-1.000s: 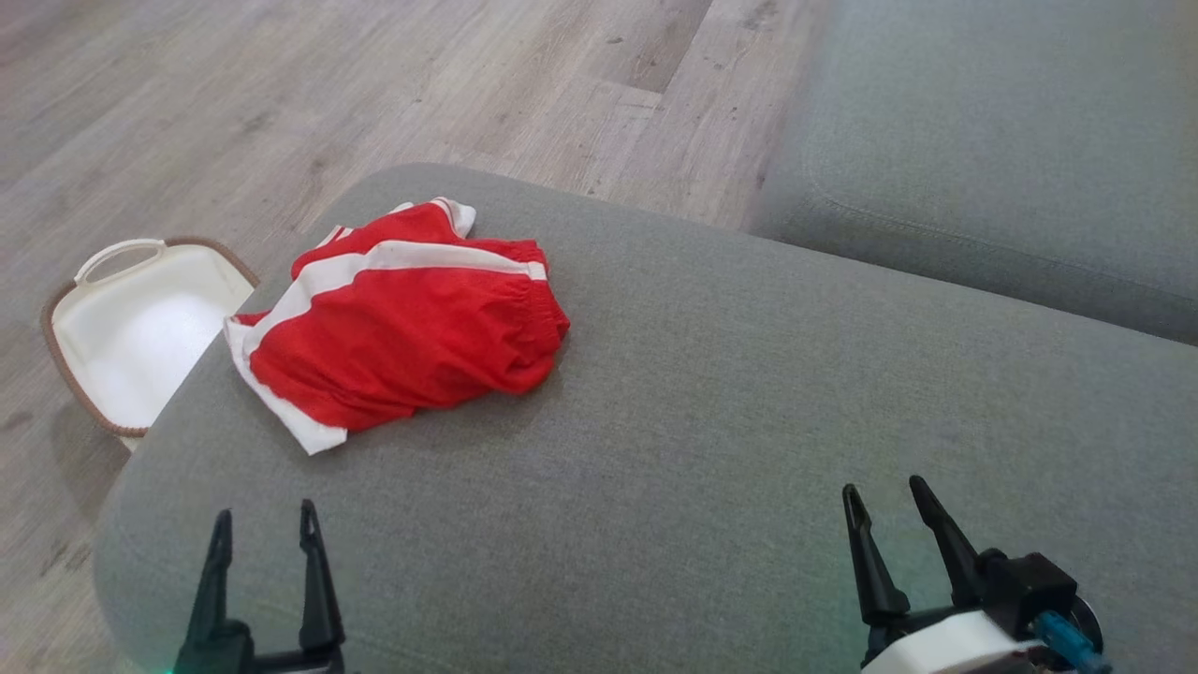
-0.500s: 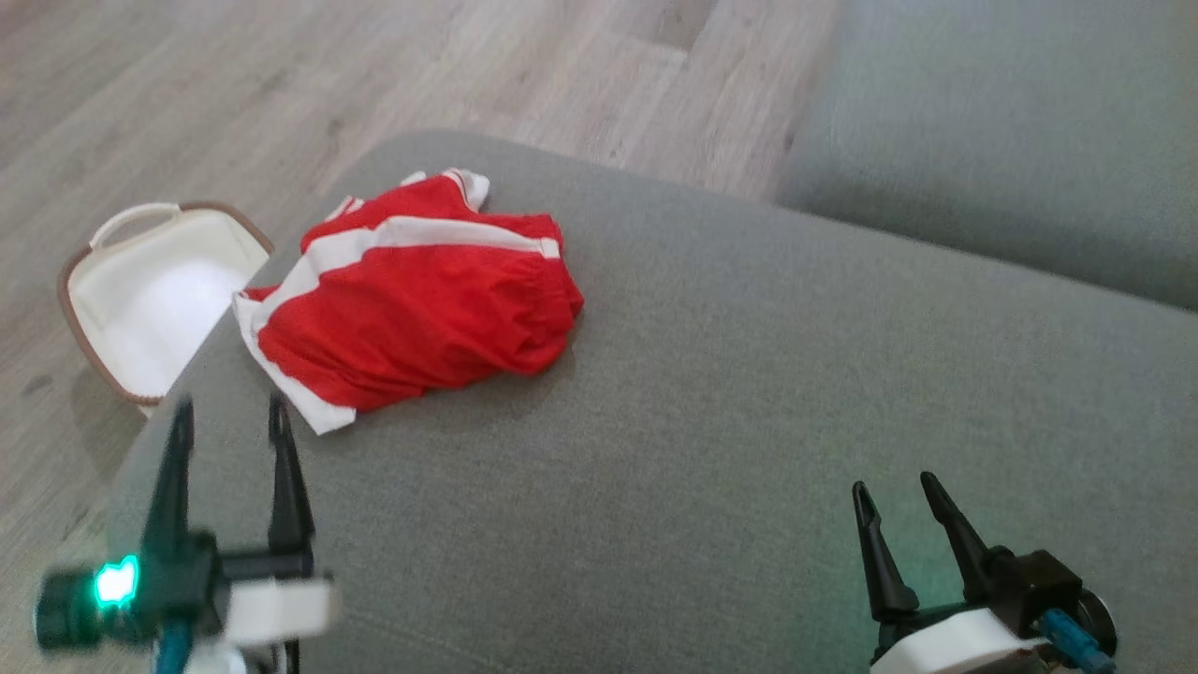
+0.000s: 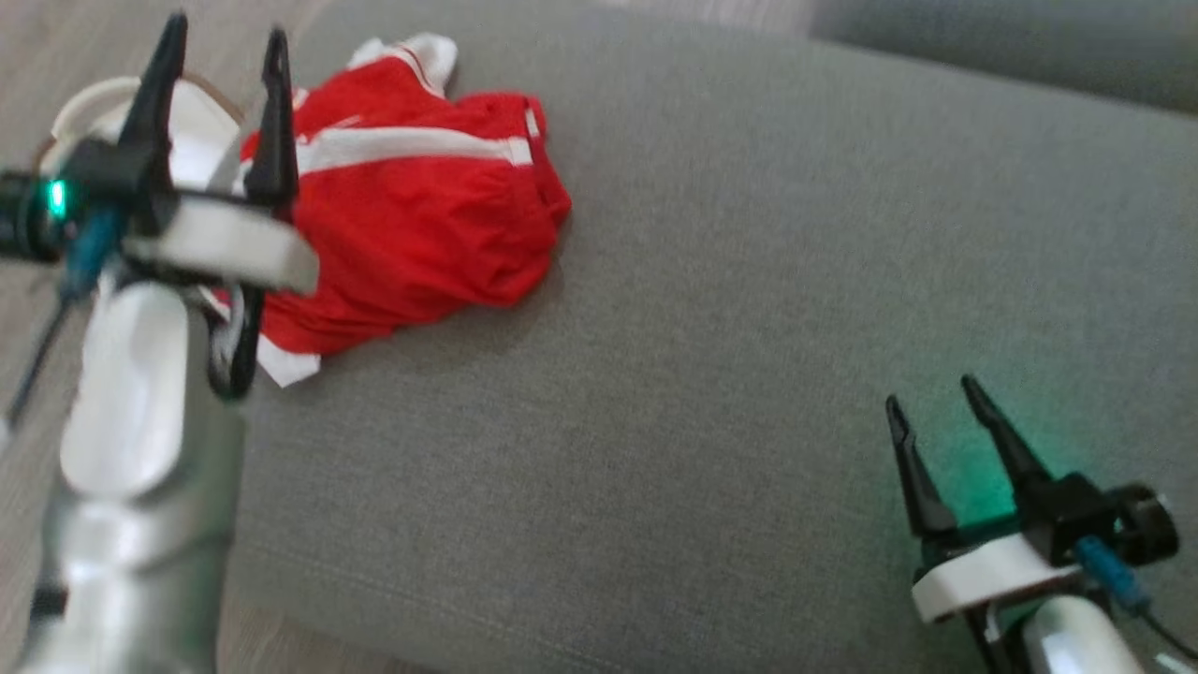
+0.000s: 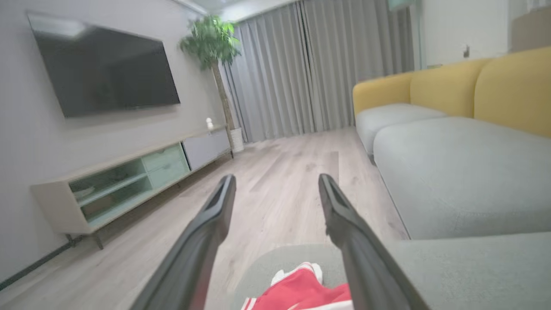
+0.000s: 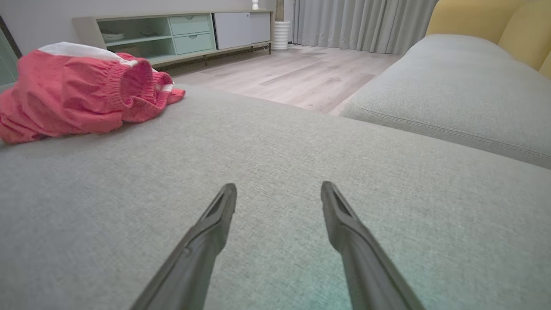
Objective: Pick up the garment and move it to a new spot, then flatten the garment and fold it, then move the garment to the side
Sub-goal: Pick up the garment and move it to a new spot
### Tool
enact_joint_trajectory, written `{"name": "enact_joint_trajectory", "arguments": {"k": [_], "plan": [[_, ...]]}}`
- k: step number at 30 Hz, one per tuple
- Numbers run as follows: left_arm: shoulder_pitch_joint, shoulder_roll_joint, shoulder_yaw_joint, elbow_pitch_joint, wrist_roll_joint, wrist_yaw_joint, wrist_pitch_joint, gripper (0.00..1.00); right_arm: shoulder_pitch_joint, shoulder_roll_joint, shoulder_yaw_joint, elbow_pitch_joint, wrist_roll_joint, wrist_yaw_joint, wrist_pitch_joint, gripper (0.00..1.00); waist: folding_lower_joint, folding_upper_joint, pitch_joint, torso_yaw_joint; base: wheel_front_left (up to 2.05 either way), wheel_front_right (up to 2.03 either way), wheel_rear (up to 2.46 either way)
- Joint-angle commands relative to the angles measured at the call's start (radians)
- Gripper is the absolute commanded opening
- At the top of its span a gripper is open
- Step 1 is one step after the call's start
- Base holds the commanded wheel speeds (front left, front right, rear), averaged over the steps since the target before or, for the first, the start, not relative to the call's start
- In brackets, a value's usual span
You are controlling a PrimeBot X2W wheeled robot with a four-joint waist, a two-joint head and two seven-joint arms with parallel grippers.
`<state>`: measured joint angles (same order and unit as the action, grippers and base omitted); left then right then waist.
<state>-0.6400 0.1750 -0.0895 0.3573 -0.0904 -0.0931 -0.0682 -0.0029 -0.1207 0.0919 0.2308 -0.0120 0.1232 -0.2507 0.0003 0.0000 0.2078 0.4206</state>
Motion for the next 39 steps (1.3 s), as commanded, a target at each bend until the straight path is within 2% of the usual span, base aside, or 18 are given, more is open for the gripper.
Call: {"name": "enact_joint_trajectory", "arguments": {"k": [1,5,11,14,18,19,20,21,27,32,35,39], "plan": [[-0.070,0.046,0.030,0.019,-0.010,-0.003,0.022,1.00,-0.033,-0.022,0.025,-0.039,-0.009,0.008,-0.011,1.00,-0.0003,0.0000,0.080,-0.017,0.00,0.00,0.00],[-0.207,0.056,0.003,0.207,-0.020,-0.017,0.097,1.00,-0.057,-0.065,0.027,-0.073,-0.009,0.008,-0.011,1.00,-0.0003,0.0000,0.148,-0.033,0.00,0.00,0.00],[-0.299,0.064,-0.036,0.471,-0.033,-0.027,0.236,1.00,-0.074,-0.106,0.028,-0.119,-0.007,0.008,-0.011,1.00,-0.0003,0.0000,0.222,-0.053,0.00,0.00,0.00],[-0.316,0.054,-0.048,0.556,-0.060,-0.033,0.251,1.00,-0.088,-0.115,0.029,-0.133,-0.005,0.008,-0.011,1.00,-0.0003,0.0000,0.251,-0.063,0.00,0.00,0.00],[-0.330,0.049,-0.066,0.615,-0.083,-0.036,0.182,1.00,-0.101,-0.113,0.026,-0.139,-0.003,0.008,-0.011,1.00,-0.0003,0.0000,0.266,-0.066,0.00,0.00,0.00],[-0.331,0.051,-0.071,0.632,-0.085,-0.036,0.164,0.60,-0.102,-0.109,0.027,-0.138,-0.001,0.008,-0.011,1.00,-0.0003,0.0000,0.264,-0.068,0.00,0.00,0.00],[-0.332,0.052,-0.076,0.647,-0.085,-0.036,0.145,0.07,-0.104,-0.105,0.028,-0.136,0.001,0.008,-0.011,1.00,-0.0003,0.0000,0.260,-0.070,0.00,0.00,0.00],[-0.332,0.053,-0.078,0.661,-0.088,-0.036,0.125,0.00,-0.104,-0.101,0.029,-0.132,0.003,0.008,-0.011,1.00,-0.0003,0.0000,0.253,-0.071,0.00,0.00,0.00],[-0.333,0.051,-0.103,0.702,-0.104,-0.037,-0.001,0.00,-0.102,-0.065,0.034,-0.109,0.017,0.008,-0.011,1.00,-0.0003,0.0000,0.180,-0.081,0.00,0.00,0.00],[-0.347,0.074,-0.112,0.708,-0.116,-0.037,-0.081,0.00,-0.092,-0.015,0.040,-0.084,0.033,0.008,-0.011,1.00,-0.0003,0.0000,0.079,-0.113,0.00,0.00,0.00],[-0.353,0.077,-0.141,0.693,-0.114,-0.037,-0.099,0.00,-0.084,0.006,0.041,-0.073,0.040,0.008,-0.011,1.00,-0.0003,0.0000,0.030,-0.133,0.00,0.00,0.00],[-0.355,0.082,-0.234,0.631,-0.147,-0.037,-0.101,0.00,-0.054,0.043,0.039,-0.054,0.057,0.008,-0.011,1.00,-0.0003,0.0000,-0.072,-0.185,0.00,0.00,0.00]]}}
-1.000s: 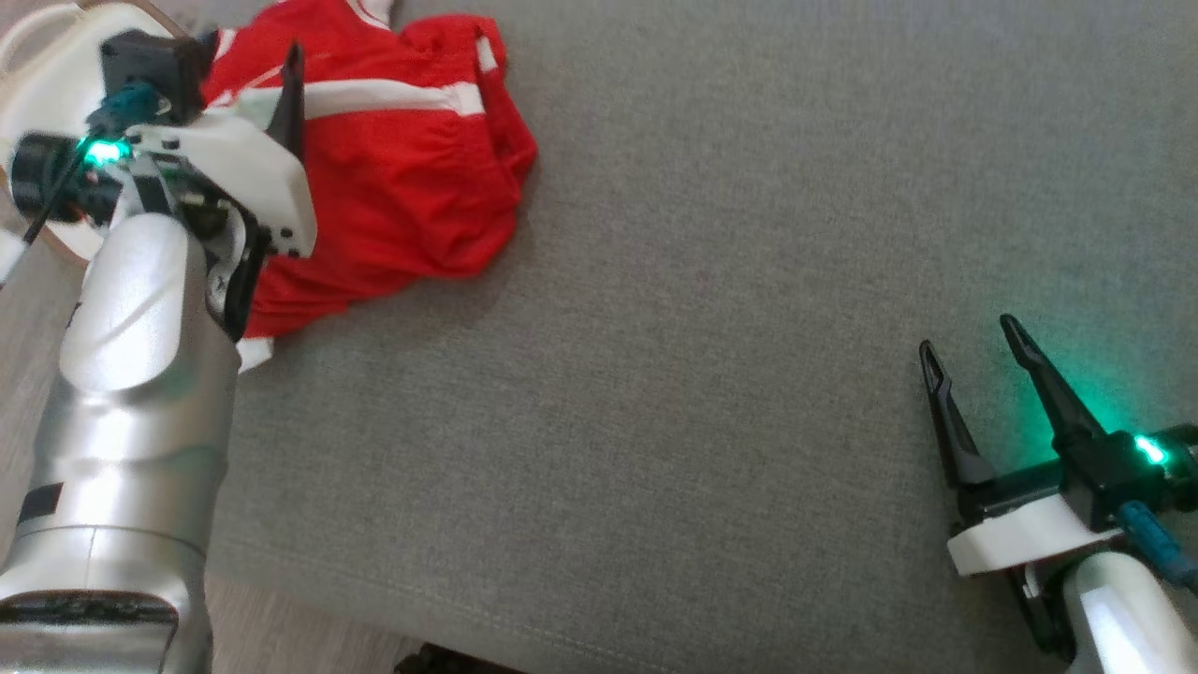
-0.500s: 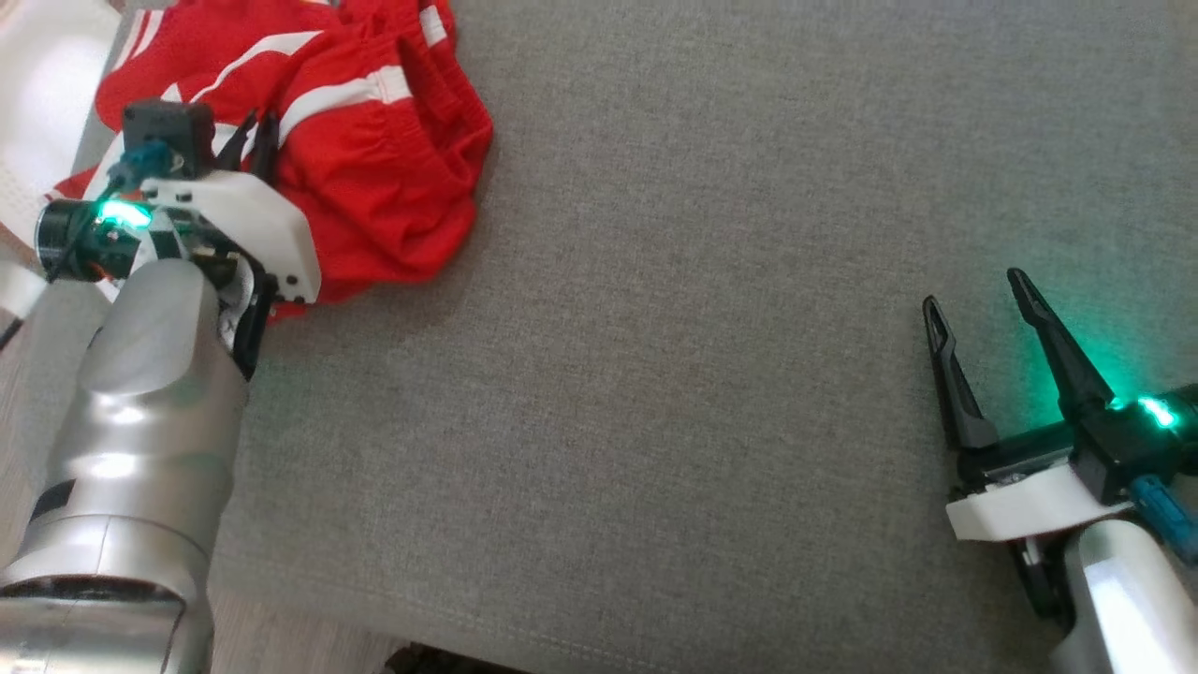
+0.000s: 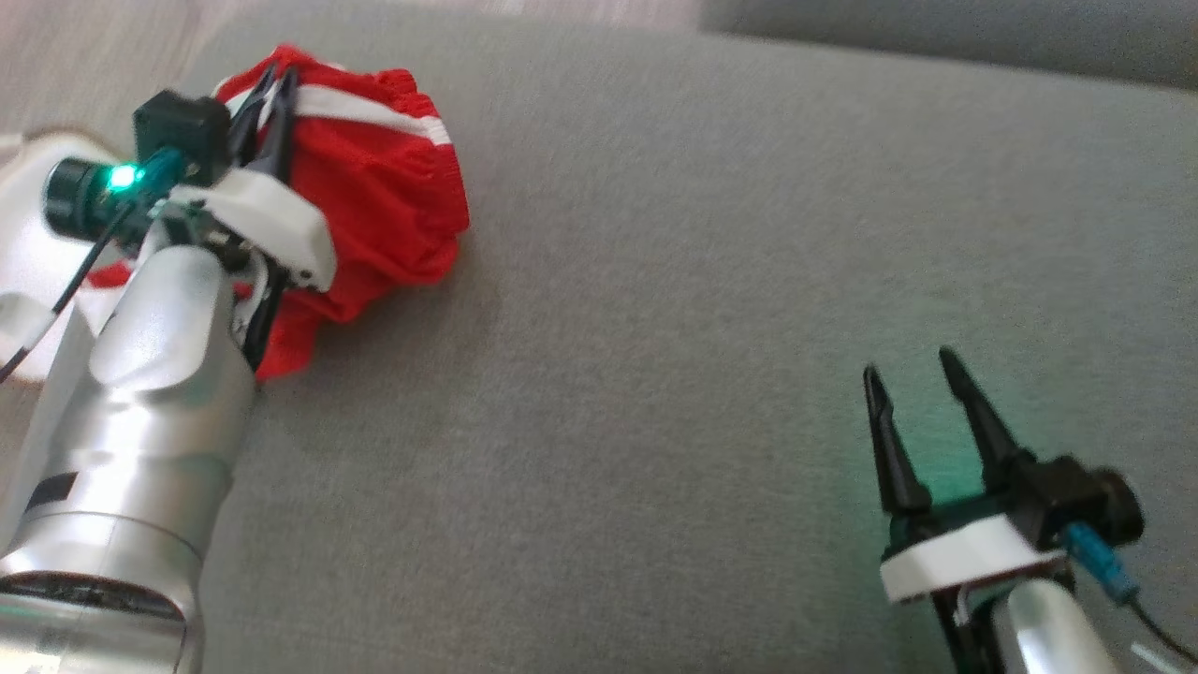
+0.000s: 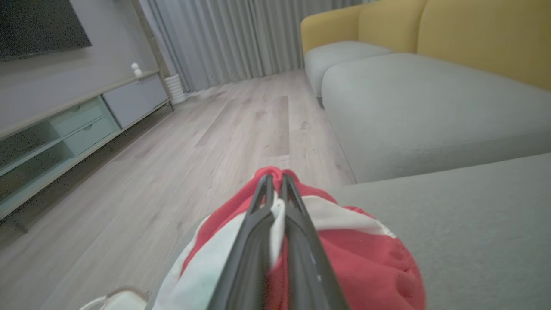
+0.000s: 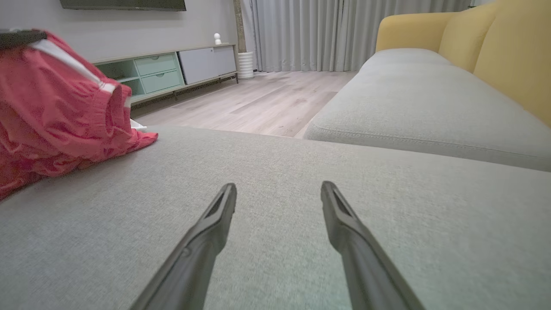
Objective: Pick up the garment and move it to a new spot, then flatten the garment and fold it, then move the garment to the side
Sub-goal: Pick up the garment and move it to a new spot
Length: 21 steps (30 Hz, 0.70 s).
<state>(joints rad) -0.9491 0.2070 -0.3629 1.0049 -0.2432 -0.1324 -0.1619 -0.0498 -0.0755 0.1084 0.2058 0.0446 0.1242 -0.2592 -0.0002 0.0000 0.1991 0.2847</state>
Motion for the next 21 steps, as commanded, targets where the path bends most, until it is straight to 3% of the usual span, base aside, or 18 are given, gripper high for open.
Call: {"name": "enact_joint_trajectory", "arguments": {"k": [1,8,14,21], "plan": [[-0.045,0.051,0.016,-0.040,-0.014,0.002,-0.004,0.00,0.002,0.004,0.021,-0.023,0.006,0.007,-0.003,1.00,0.0002,0.0000,-0.088,-0.065,0.00,0.00,0.00],[-0.026,0.107,-0.174,-0.260,-0.170,0.002,0.083,0.00,0.049,0.024,0.021,-0.005,0.031,0.007,-0.003,1.00,0.0002,0.0000,-0.208,-0.198,0.00,0.00,0.00],[-0.035,0.149,-0.246,-0.460,-0.242,0.002,0.128,0.00,0.055,0.025,0.033,-0.011,0.077,0.007,-0.003,1.00,0.0002,0.0000,-0.240,-0.342,0.00,0.00,0.00],[-0.011,0.087,-0.259,-0.575,-0.311,0.012,0.195,0.00,0.057,0.025,0.033,-0.017,0.094,0.007,-0.003,1.00,0.0002,0.0000,-0.245,-0.495,0.00,0.00,0.00]]}}
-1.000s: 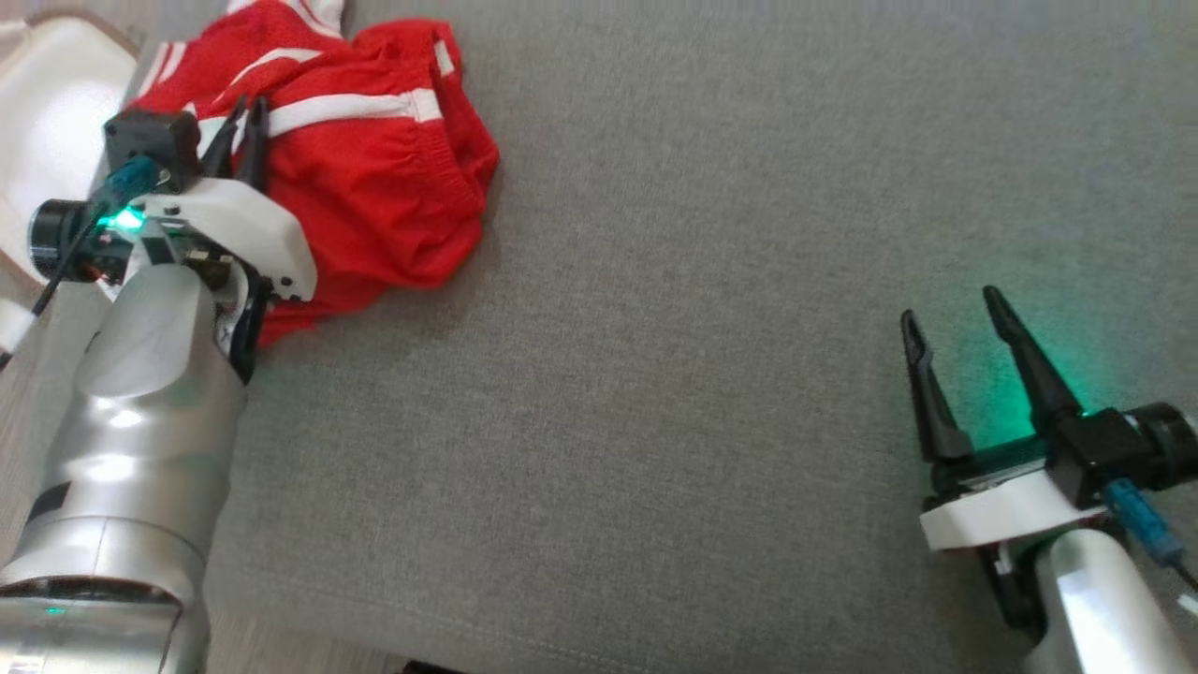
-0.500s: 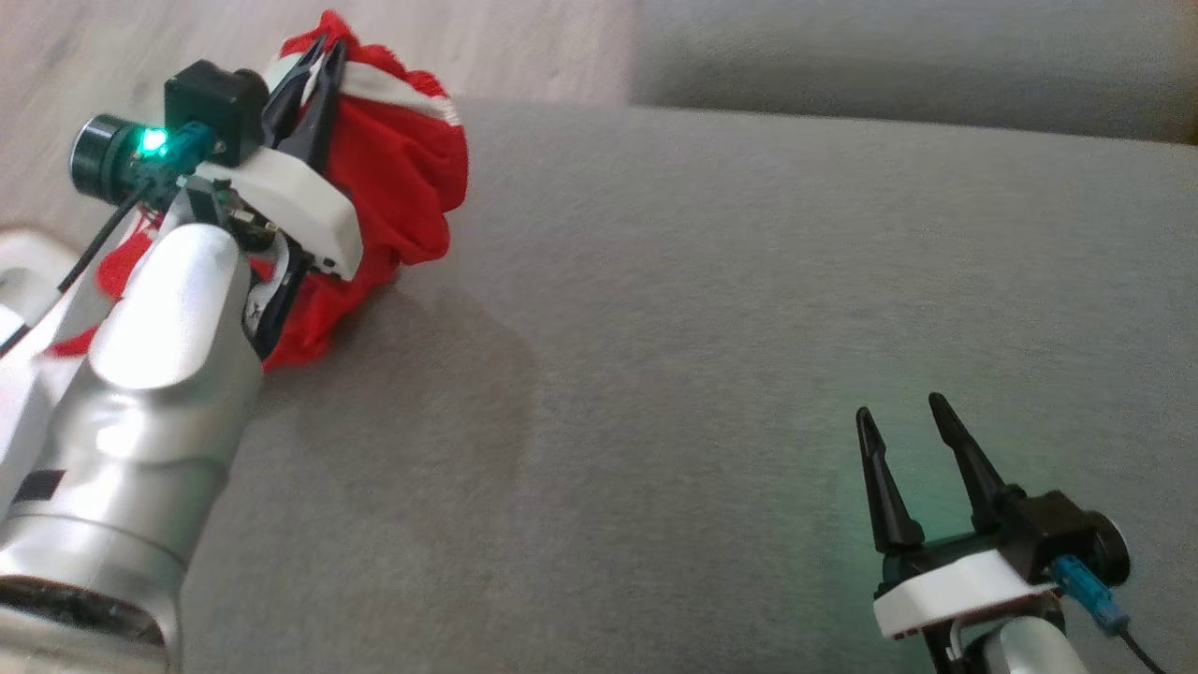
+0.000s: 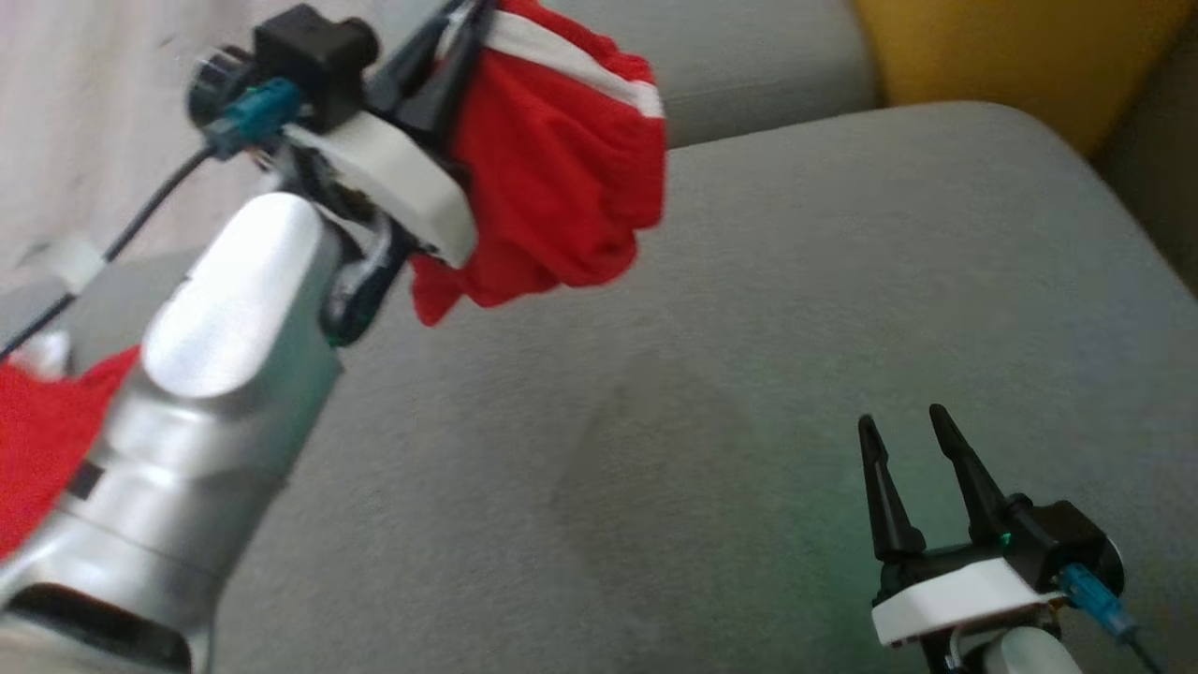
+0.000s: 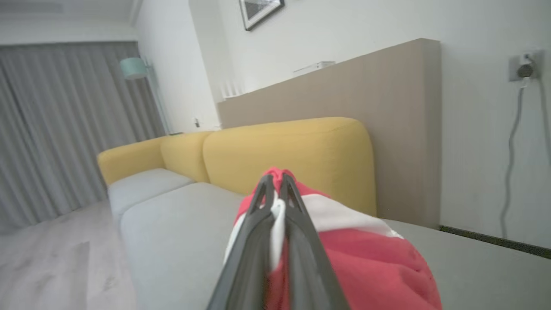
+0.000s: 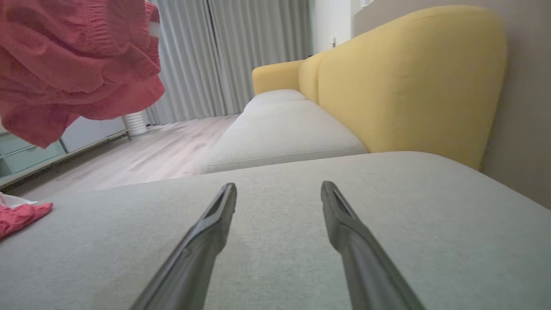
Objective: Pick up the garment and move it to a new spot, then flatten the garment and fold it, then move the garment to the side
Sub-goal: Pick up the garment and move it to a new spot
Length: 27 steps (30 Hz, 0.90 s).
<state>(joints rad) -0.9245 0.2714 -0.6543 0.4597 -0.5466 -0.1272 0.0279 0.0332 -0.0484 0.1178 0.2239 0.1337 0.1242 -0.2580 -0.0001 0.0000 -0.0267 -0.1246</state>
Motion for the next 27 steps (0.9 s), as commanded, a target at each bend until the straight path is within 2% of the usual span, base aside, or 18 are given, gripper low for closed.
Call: {"name": "enact_joint_trajectory", "arguments": {"k": [1,5,8,11,12,13,14,16,19,21,24,27], "plan": [[-0.022,0.010,0.027,-0.030,-0.021,0.007,0.020,0.00,-0.026,-0.002,0.023,-0.036,0.007,0.007,-0.004,1.00,0.0001,0.0000,-0.016,-0.101,0.00,0.00,0.00],[0.066,-0.025,-0.031,-0.018,-0.040,0.004,0.020,0.00,-0.030,-0.002,0.025,-0.038,0.017,0.007,-0.004,1.00,0.0001,0.0000,0.008,-0.150,0.00,0.00,0.00],[0.169,-0.050,-0.077,0.040,-0.022,0.011,-0.055,0.00,-0.034,-0.002,0.032,-0.039,0.028,0.007,-0.004,1.00,0.0001,0.0000,0.034,-0.169,0.00,0.00,0.00],[0.273,-0.084,-0.111,0.146,0.008,0.040,-0.166,0.00,-0.040,-0.002,0.042,-0.041,0.035,0.007,-0.004,1.00,0.0001,0.0000,0.066,-0.175,0.00,0.00,0.00],[0.273,-0.084,-0.111,0.146,0.008,0.040,-0.166,0.00,-0.040,-0.002,0.042,-0.041,0.035,0.007,-0.004,1.00,0.0001,0.0000,0.066,-0.175,0.00,0.00,0.00],[0.319,-0.105,-0.129,0.229,0.023,0.058,-0.217,0.15,-0.050,-0.002,0.050,-0.041,0.037,0.007,-0.004,1.00,0.0001,0.0000,0.090,-0.173,0.00,0.00,0.00],[0.331,-0.113,-0.139,0.264,0.034,0.060,-0.236,1.00,-0.055,-0.002,0.050,-0.041,0.038,0.007,-0.004,1.00,0.0001,0.0000,0.098,-0.169,0.00,0.00,0.00],[0.356,-0.148,-0.111,0.316,0.029,0.092,-0.280,1.00,-0.057,-0.002,0.037,-0.040,0.036,0.007,-0.004,1.00,0.0001,0.0000,0.102,-0.144,0.00,0.00,0.00],[0.374,-0.165,-0.078,0.288,0.034,0.114,-0.288,1.00,-0.046,-0.002,0.020,-0.036,0.032,0.007,-0.004,1.00,0.0001,0.0000,0.092,-0.110,0.00,0.00,0.00],[0.409,-0.173,-0.011,0.180,0.076,0.175,-0.289,1.00,-0.031,-0.002,0.007,-0.032,0.027,0.007,-0.004,1.00,0.0001,0.0000,0.073,-0.064,0.00,0.00,0.00],[0.507,-0.179,0.081,0.014,0.149,0.233,-0.289,1.00,-0.008,-0.002,0.005,-0.030,0.023,0.007,-0.004,1.00,0.0001,0.0000,0.042,0.005,0.00,0.00,0.00],[0.609,-0.185,0.140,-0.117,0.221,0.251,-0.289,1.00,0.009,-0.002,-0.003,-0.026,0.020,0.007,-0.004,1.00,0.0001,0.0000,0.010,0.075,0.00,0.00,0.00]]}}
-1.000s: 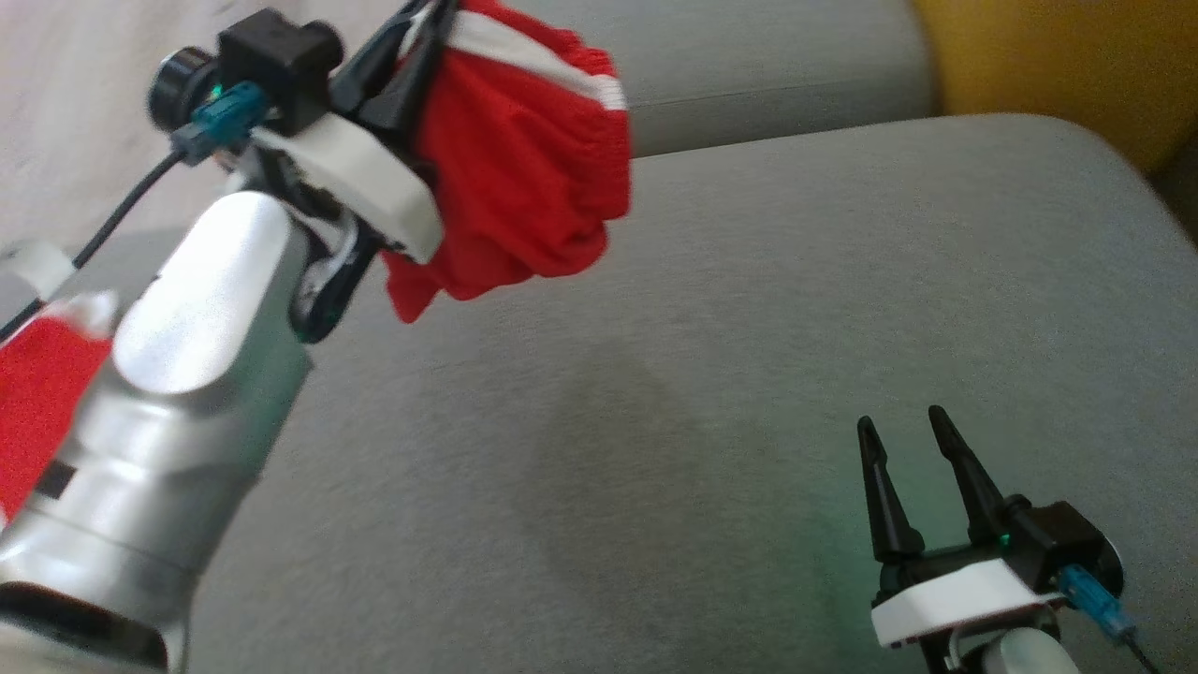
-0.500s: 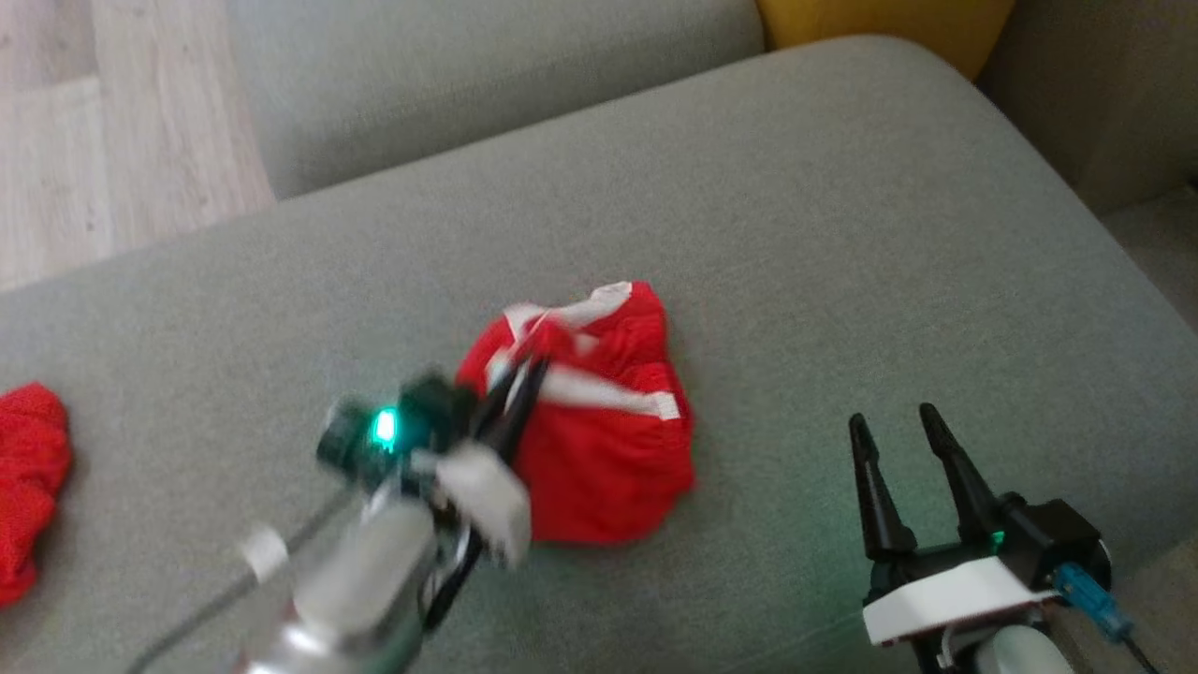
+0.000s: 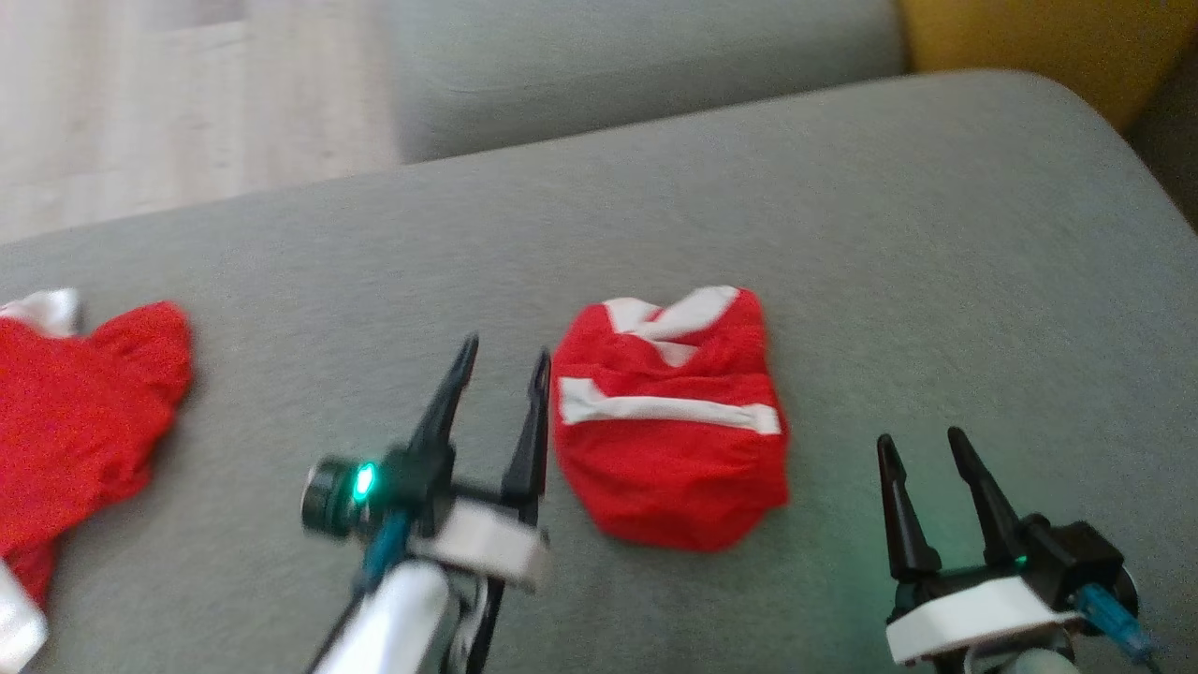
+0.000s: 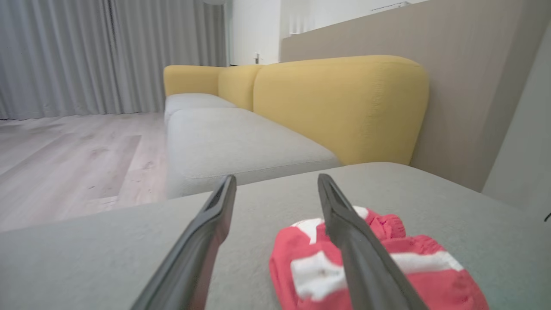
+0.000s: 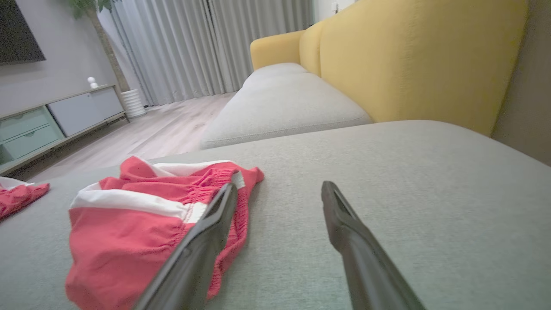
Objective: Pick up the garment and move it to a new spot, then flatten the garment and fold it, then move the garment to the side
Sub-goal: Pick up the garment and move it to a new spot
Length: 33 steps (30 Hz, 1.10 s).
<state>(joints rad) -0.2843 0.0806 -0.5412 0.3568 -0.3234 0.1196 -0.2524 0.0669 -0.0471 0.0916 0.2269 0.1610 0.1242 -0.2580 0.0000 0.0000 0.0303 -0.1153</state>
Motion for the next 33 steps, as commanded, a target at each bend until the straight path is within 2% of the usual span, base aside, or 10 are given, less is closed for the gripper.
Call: {"name": "enact_joint_trajectory", "arguments": {"k": [1,8,14,20,33], "plan": [[0.002,0.005,0.045,-0.054,0.018,0.003,-0.009,1.00,-0.021,-0.003,0.021,-0.028,-0.007,0.007,-0.004,1.00,0.0000,0.0000,-0.057,0.086,0.00,0.00,0.00],[0.227,0.005,0.184,-0.244,0.118,0.016,-0.009,1.00,0.002,-0.003,-0.005,-0.028,0.000,0.007,-0.004,1.00,0.0000,0.0000,-0.122,0.184,0.00,0.00,0.00],[0.382,0.001,0.287,-0.345,0.200,0.035,-0.009,1.00,0.054,-0.003,-0.021,-0.022,0.000,0.007,-0.004,1.00,0.0000,0.0000,-0.165,0.213,0.00,0.00,0.00],[0.468,0.002,0.292,-0.349,0.260,0.027,-0.009,1.00,0.100,-0.003,-0.022,-0.012,-0.008,0.007,-0.004,1.00,0.0000,0.0000,-0.182,0.215,0.00,0.00,0.00],[0.479,-0.014,0.307,-0.339,0.278,0.010,-0.009,1.00,0.107,-0.003,-0.025,-0.014,-0.006,0.007,-0.004,1.00,0.0000,0.0000,-0.193,0.213,0.00,0.00,0.00]]}}
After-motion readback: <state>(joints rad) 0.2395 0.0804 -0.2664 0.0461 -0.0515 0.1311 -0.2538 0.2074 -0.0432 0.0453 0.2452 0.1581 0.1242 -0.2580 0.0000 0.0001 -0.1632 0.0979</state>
